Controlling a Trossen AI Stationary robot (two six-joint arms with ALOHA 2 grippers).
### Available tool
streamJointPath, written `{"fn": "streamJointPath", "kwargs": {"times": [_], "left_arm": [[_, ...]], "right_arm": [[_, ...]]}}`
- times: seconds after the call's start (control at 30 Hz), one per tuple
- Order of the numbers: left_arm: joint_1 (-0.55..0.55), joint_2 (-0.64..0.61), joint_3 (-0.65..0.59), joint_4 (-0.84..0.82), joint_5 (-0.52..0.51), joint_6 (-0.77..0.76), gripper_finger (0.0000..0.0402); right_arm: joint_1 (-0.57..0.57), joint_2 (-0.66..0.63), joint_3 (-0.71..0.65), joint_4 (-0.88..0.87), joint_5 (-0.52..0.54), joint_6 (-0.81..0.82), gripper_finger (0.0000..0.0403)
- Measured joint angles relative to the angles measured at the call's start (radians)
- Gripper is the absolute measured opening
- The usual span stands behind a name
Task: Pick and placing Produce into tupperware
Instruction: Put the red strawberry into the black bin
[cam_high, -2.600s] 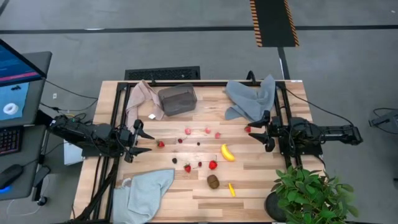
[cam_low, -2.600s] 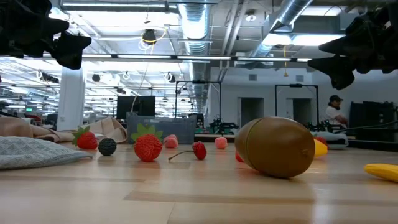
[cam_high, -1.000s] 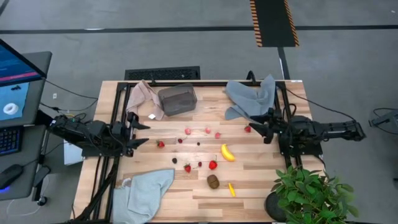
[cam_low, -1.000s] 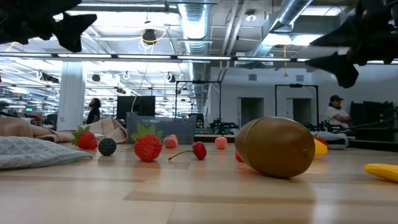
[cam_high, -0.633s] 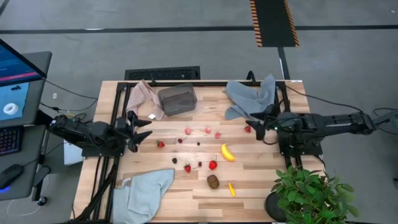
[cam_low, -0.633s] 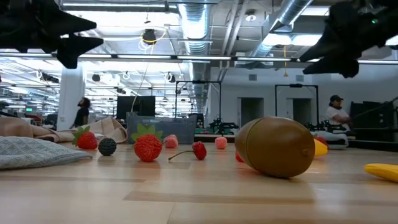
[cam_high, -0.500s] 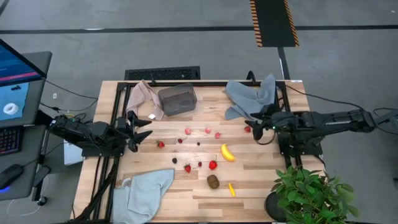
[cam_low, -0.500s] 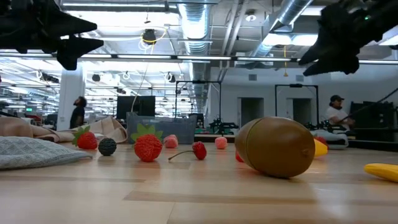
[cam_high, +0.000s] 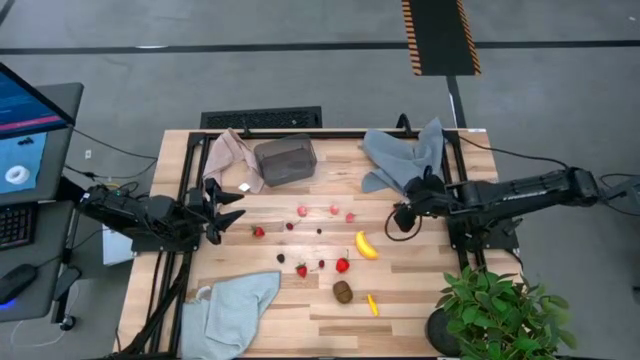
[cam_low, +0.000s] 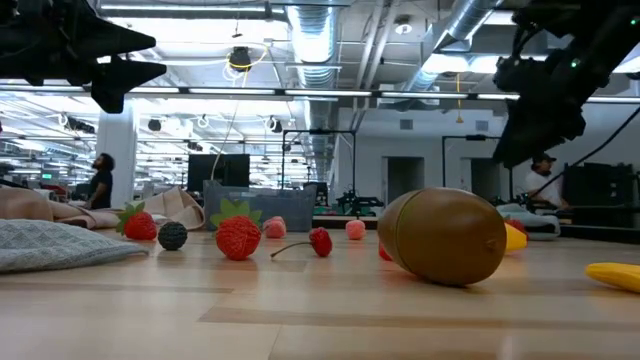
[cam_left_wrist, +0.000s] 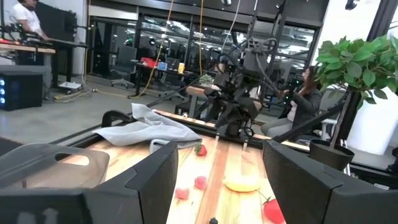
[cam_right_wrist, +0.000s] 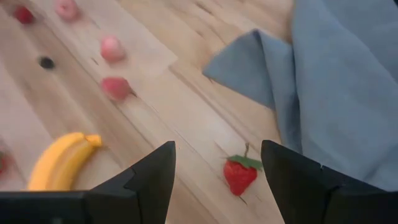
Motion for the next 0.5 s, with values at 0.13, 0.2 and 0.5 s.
{"fn": "streamJointPath", "kwargs": {"times": [0.13, 0.2, 0.5], "left_arm": [[0.000, 0.000, 0.000, 0.000, 0.000, 0.000, 0.0226], [0.000, 0.000, 0.000, 0.000, 0.000, 0.000, 0.0226], [0.000, 0.000, 0.000, -0.001, 0.001, 0.000, 0.0226]], "right_arm": [[0.000, 0.065, 0.000, -0.004, -0.001, 0.038, 0.0260], [0.000, 0.098, 0.000, -0.004, -0.001, 0.050, 0.0260], [0.000, 0.243, 0.000, -0.002, 0.004, 0.085, 0.0260]]}}
